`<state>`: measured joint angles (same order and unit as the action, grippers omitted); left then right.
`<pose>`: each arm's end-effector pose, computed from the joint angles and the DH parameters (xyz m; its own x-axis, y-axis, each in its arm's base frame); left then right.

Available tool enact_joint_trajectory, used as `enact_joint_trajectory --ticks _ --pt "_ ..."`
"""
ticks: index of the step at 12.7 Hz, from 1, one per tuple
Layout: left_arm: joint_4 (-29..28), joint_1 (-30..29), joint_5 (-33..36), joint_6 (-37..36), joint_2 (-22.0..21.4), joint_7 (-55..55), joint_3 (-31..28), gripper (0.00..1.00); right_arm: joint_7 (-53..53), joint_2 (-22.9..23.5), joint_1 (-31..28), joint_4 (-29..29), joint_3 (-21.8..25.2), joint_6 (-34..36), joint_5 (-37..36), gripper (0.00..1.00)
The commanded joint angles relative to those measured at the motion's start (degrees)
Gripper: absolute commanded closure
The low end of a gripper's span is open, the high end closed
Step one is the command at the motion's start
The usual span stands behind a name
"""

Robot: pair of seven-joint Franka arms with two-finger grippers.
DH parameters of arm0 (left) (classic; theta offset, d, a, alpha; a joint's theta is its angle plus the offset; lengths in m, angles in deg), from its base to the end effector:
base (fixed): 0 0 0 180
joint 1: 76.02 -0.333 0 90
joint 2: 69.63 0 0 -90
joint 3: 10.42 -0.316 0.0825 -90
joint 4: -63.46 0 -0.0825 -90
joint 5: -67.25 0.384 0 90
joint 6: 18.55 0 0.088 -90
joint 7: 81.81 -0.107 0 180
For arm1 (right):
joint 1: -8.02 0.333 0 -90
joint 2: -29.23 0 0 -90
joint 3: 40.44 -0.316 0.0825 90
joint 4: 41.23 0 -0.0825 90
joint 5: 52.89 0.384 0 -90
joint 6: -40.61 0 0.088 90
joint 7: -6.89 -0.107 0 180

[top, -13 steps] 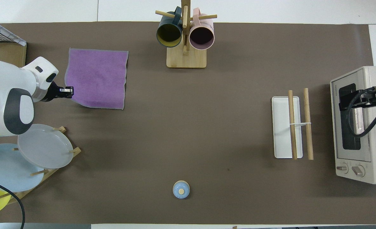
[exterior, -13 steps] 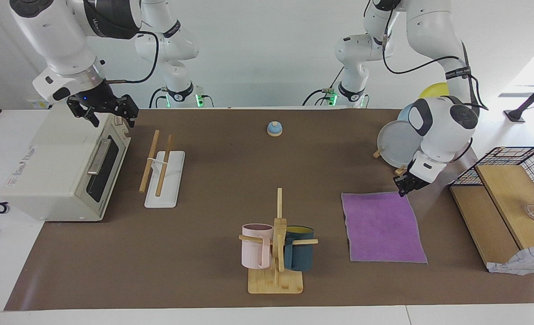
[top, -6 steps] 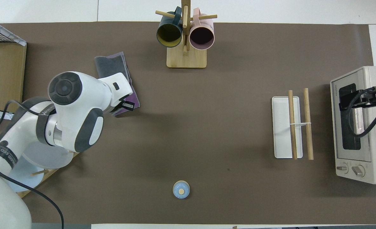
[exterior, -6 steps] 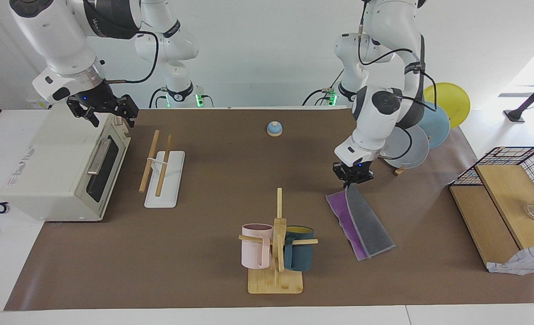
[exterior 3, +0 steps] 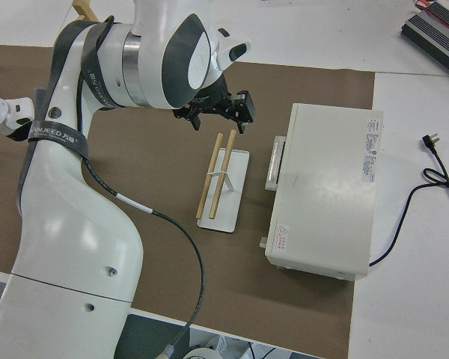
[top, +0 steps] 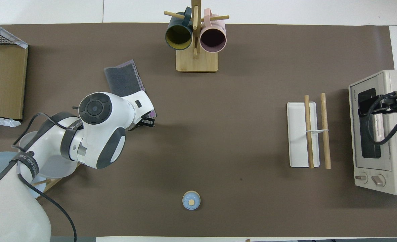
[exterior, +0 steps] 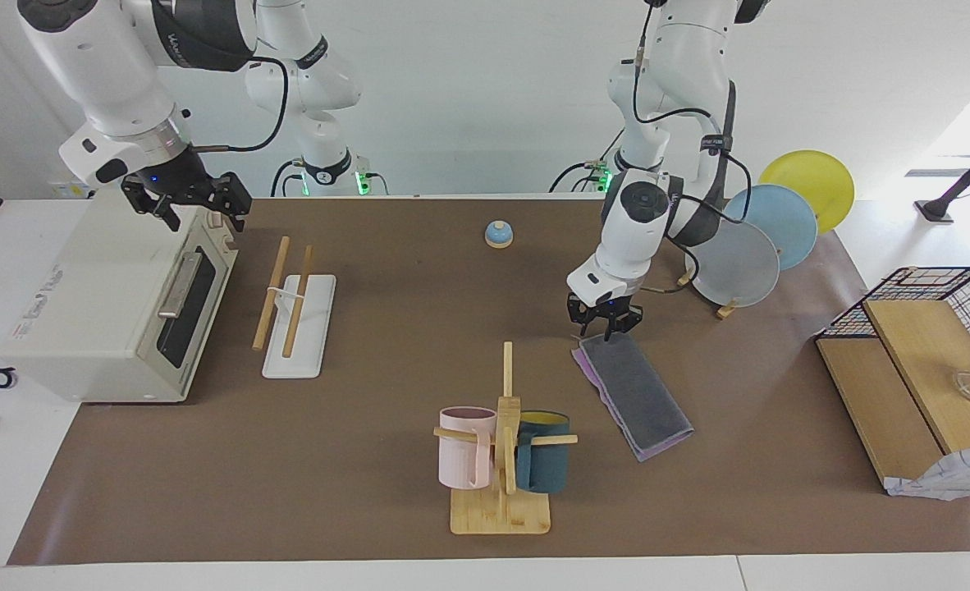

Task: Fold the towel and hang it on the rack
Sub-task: 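Lift and fold the towel edge away from the robot with the left gripper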

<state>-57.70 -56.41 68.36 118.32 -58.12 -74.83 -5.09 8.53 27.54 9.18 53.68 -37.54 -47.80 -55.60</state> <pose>0.5244 -0.2426 0.3268 0.9454 -0.3176 0.0732 -0.3193 -0.9476 0.0133 0.5395 -0.0219 0.5982 0.9964 -0.0028 -0.0851 0.0009 -0.9991 0.0433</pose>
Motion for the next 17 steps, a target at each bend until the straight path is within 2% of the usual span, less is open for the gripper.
enact_joint_trajectory --ticks 1,6,10,13,17 --pt "1.62 -4.65 0.74 -3.98 -1.92 0.4 0.21 0.0 1.0 -0.51 -0.55 0.1 -0.27 0.61 -0.46 0.0" --pt "0.31 -11.95 -19.09 2.33 -1.4 -0.3 0.21 0.0 1.0 -0.51 -0.55 0.1 -0.27 0.7 -0.46 0.0" --pt "-0.04 -13.81 -30.52 4.18 1.41 -8.19 0.21 0.0 1.0 -0.51 -0.55 0.1 -0.27 0.7 -0.46 0.0" --pt "-0.31 -13.11 -32.48 8.13 4.57 -9.88 0.47 0.0 1.0 -0.51 -0.55 0.1 -0.27 0.7 -0.46 0.0" --pt "-0.31 -13.02 -32.83 8.14 5.46 -9.88 0.65 0.01 1.0 -0.51 -0.55 0.1 -0.27 0.7 -0.46 0.0"
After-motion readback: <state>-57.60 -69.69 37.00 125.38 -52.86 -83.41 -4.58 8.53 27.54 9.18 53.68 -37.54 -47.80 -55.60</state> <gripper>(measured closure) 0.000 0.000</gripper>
